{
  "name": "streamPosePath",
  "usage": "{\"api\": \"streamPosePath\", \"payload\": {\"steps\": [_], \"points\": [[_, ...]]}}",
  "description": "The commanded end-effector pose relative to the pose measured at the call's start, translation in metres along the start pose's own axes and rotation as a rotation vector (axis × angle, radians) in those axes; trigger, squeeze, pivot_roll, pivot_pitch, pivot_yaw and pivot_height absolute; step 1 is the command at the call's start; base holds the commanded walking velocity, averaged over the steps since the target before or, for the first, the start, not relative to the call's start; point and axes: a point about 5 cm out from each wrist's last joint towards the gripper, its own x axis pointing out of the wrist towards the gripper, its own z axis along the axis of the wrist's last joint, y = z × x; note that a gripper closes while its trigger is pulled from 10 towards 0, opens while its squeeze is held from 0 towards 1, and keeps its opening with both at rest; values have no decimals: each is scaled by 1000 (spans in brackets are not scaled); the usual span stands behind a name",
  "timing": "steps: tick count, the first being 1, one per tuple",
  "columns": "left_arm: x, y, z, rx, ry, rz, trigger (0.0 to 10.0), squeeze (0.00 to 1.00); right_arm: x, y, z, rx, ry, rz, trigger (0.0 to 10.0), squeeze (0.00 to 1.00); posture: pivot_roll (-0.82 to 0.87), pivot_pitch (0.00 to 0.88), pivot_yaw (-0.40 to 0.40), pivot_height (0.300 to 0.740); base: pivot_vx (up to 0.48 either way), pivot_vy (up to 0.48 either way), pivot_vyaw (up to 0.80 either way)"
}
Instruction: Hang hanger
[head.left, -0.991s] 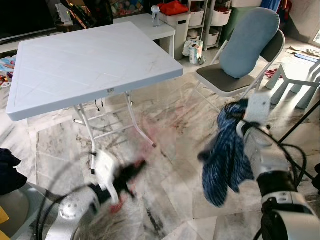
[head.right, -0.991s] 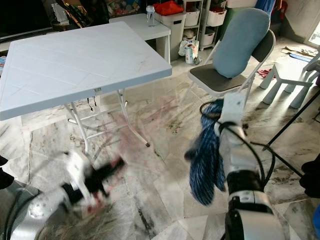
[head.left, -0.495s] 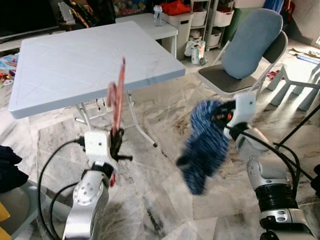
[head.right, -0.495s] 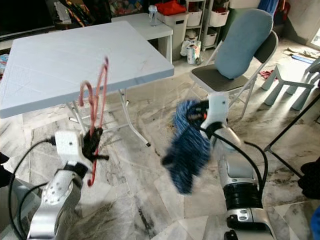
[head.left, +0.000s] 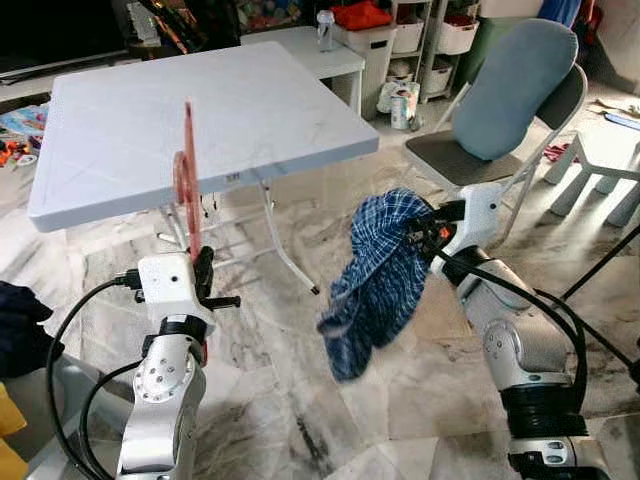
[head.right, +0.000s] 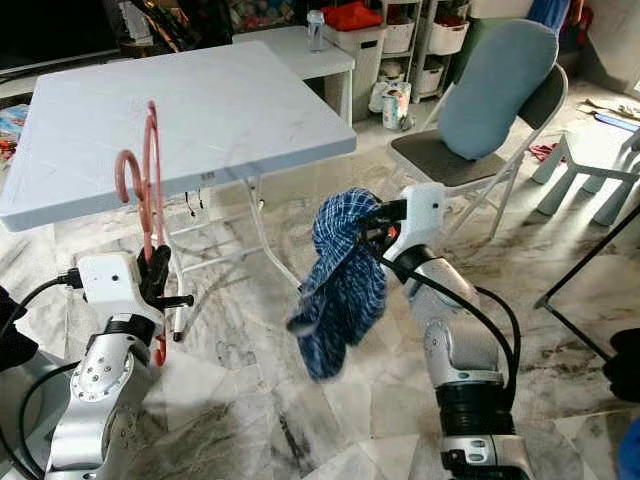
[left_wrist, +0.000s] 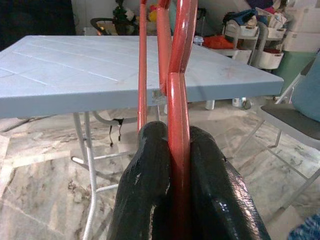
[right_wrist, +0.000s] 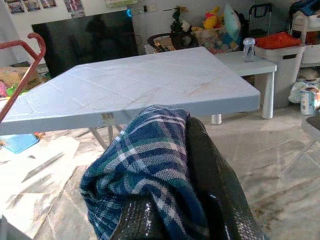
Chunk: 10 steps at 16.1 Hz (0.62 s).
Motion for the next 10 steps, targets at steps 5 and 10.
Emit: {"api": "streamPosePath", "payload": {"steps": [5,10], "points": [[1,-3,4,-7,-20,-9,10000,0,3,8,10,-23,-40,29,10000,0,-67,0,12,740,273,0,228],[3,-3,5,14,-23,-24,10000,0,5,10,9,-12,-39,27,10000,0,-62,0,15,740,324,0,419]]}}
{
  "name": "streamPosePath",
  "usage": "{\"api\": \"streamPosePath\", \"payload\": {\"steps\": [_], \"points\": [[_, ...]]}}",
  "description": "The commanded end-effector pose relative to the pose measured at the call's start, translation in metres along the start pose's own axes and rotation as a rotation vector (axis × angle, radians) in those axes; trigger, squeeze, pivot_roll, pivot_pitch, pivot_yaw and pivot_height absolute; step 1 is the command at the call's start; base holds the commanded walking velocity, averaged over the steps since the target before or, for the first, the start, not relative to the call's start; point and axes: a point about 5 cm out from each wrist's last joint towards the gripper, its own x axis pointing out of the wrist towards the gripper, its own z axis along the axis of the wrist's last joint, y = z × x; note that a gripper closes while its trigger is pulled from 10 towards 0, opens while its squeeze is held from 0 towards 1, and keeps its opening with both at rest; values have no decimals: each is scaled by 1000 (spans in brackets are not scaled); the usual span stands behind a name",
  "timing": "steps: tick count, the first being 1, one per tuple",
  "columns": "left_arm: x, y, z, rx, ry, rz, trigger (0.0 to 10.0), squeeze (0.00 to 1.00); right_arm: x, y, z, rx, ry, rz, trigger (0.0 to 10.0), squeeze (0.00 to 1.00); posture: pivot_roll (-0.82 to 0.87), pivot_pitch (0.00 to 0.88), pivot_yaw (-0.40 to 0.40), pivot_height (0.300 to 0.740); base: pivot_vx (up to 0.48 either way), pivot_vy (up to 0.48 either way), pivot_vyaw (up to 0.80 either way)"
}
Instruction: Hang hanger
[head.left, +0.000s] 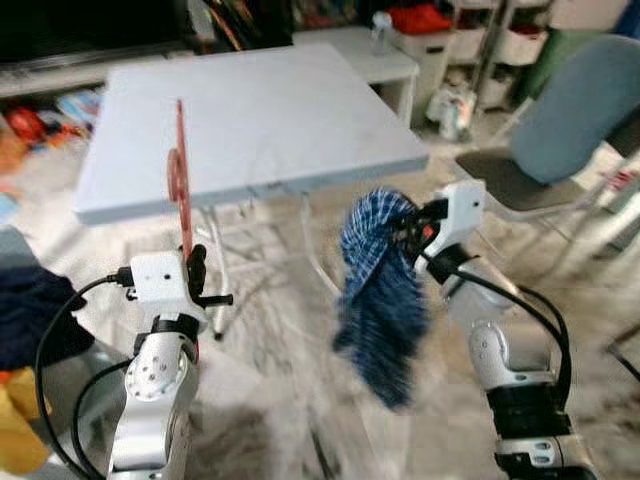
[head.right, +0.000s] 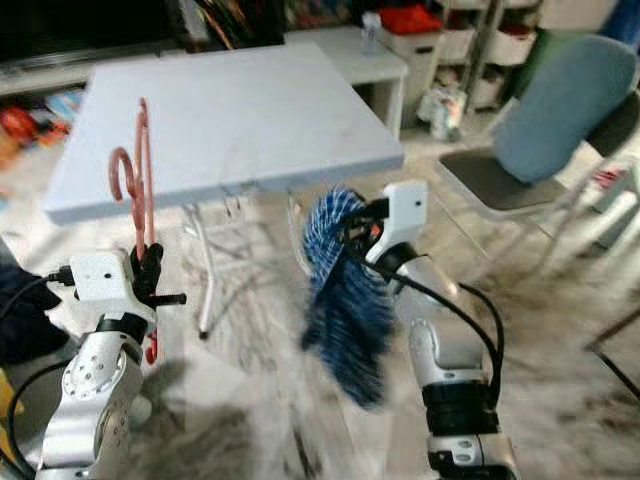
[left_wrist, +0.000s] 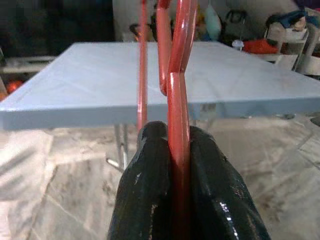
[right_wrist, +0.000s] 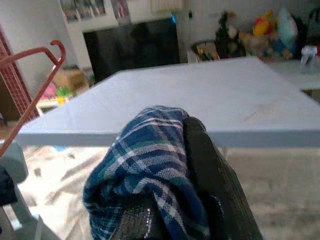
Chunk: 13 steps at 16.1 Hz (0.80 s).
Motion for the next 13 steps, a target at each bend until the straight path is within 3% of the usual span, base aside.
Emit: {"api": "streamPosePath", "payload": {"steps": [1,7,11,13], "points": [[2,-8,5,1,-22,-35,10000,0,-2,-7,6,-14,-18,-24,10000,0,-62,0,15,740,412,0,0],[6,-10,5,-8,-24,-45,10000,0,0,-4,6,-26,-24,-14,10000,0,-62,0,18,740,422,0,0],[6,-10,5,-12,-22,-40,10000,0,1,-2,5,-17,-26,-9,10000,0,-61,0,18,740,429,0,573],[7,-10,6,-13,-23,-36,10000,0,3,-1,6,-17,-27,-6,10000,0,-61,0,16,740,422,120,0]]}}
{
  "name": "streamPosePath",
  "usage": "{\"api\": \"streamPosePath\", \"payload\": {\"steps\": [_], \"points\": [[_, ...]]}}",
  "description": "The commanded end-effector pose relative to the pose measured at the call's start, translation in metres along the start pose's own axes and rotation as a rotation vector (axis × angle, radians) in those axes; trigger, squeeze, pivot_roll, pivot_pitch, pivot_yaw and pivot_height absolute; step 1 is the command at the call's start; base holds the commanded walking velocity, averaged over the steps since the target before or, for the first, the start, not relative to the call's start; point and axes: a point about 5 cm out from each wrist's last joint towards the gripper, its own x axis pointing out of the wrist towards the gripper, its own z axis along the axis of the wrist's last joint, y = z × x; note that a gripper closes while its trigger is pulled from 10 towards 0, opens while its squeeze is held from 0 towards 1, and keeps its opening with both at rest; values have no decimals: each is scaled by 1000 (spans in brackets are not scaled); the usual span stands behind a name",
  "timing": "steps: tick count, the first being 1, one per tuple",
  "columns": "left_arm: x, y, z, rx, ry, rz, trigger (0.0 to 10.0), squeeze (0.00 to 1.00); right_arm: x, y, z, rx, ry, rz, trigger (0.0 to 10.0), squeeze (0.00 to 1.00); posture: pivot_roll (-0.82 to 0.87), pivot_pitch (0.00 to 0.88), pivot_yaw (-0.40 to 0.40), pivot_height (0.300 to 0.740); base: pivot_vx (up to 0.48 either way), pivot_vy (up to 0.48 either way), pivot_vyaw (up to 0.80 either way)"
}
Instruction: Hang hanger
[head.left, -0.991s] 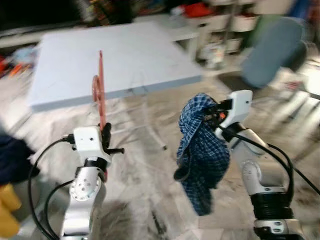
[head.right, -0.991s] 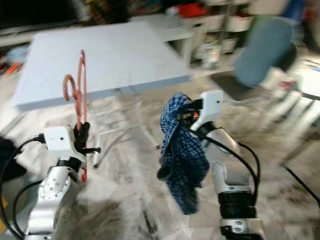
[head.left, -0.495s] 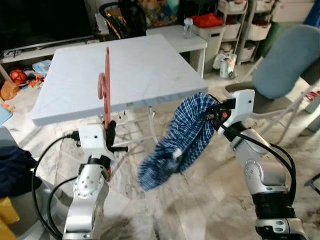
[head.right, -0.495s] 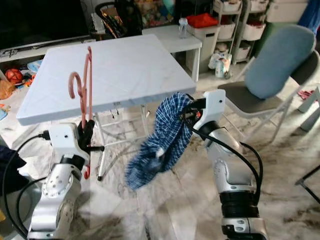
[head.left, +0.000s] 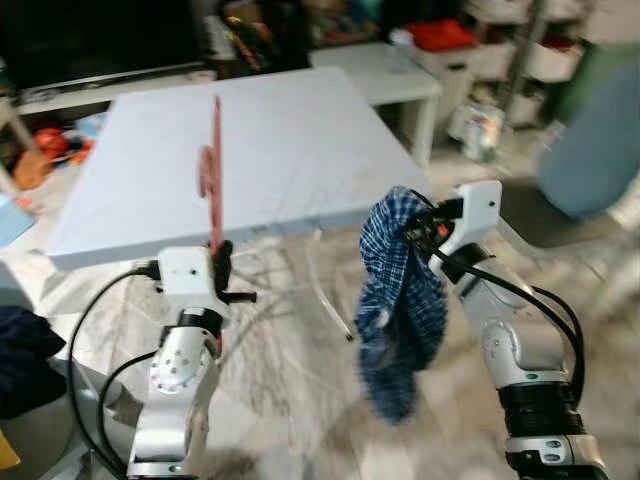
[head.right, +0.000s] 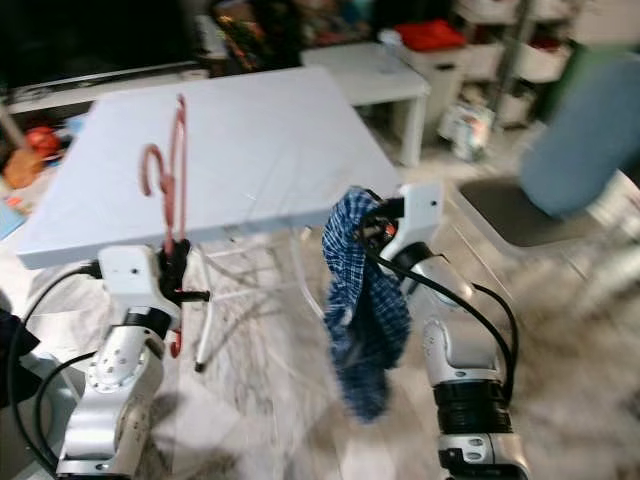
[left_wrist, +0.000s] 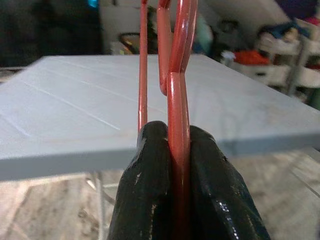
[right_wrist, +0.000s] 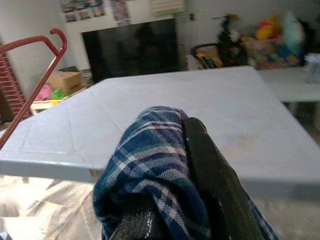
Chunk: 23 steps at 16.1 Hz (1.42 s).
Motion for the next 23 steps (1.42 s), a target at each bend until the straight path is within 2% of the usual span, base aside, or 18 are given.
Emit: {"api": "streamPosePath", "payload": {"steps": [1,10,19,23], "points": [[1,8,3,8,-10,29,10000,0,6,8,7,-5,-31,28,10000,0,-61,0,16,740,412,244,0],[2,7,2,-12,3,38,10000,0,6,9,6,-3,-24,35,10000,0,-61,0,12,740,341,332,0],[3,5,3,10,-6,19,10000,0,6,9,7,-7,-30,35,10000,0,-62,0,13,740,259,381,0],[3,5,-1,16,23,28,10000,0,7,8,8,-6,-37,30,10000,0,-62,0,13,740,402,142,0]]}}
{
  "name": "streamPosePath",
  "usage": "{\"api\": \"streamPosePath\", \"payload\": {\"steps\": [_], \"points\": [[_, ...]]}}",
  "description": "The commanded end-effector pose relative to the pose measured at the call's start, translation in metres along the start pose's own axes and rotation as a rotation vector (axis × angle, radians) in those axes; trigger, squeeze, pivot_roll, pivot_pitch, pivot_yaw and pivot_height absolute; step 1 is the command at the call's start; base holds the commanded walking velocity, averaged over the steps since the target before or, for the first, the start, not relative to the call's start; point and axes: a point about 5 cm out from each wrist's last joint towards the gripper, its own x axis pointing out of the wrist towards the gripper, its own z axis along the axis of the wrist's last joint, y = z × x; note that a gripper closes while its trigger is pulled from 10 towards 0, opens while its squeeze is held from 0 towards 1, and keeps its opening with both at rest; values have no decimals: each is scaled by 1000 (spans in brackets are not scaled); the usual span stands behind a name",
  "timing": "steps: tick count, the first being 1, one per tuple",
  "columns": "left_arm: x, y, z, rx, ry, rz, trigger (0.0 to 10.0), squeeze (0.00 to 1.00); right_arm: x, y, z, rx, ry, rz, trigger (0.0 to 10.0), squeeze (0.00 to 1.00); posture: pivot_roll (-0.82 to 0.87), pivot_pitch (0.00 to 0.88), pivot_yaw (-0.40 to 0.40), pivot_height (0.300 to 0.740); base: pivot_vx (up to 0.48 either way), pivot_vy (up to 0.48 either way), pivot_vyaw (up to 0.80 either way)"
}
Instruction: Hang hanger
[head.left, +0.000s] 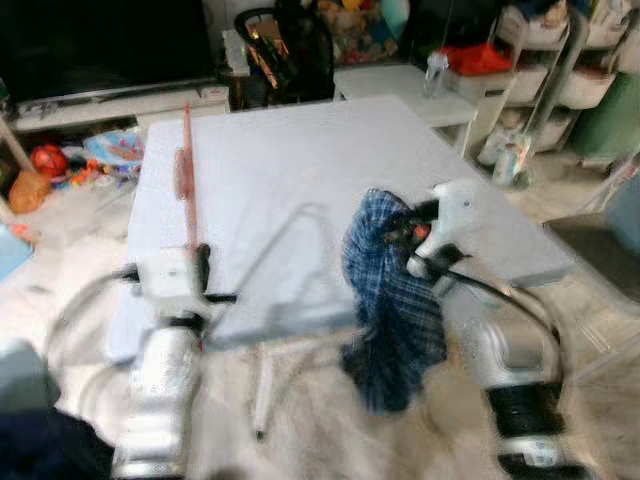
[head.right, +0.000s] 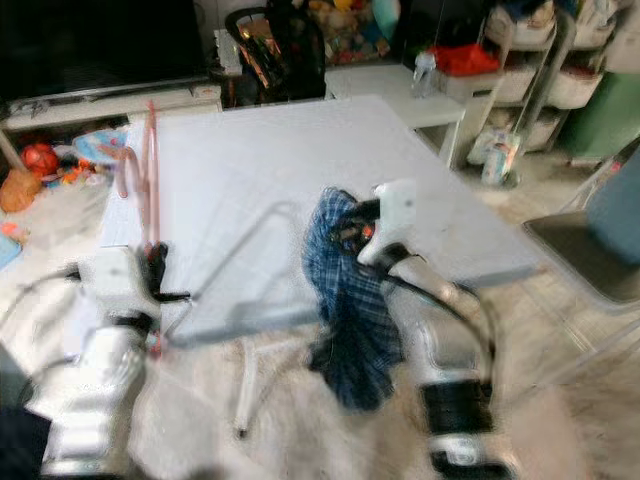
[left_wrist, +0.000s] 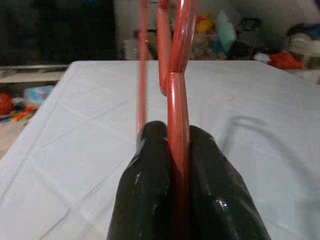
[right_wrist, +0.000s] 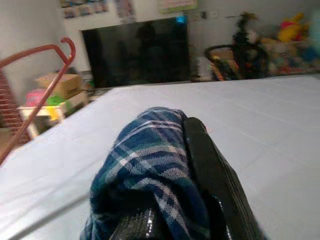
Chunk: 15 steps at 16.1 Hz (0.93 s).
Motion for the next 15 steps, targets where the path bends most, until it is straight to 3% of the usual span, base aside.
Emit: {"api": "streamPosePath", "payload": {"steps": [1,10,15], "points": [[1,9,4,27,-6,28,10000,0,8,11,11,-5,-48,35,10000,0,-62,0,13,740,0,0,0],[1,-1,5,48,-9,-2,10000,0,10,8,12,-4,-52,4,10000,0,-60,0,10,740,0,0,0],[1,3,3,34,3,18,10000,0,10,10,11,-6,-48,8,10000,0,-61,0,10,740,48,-298,0]]}}
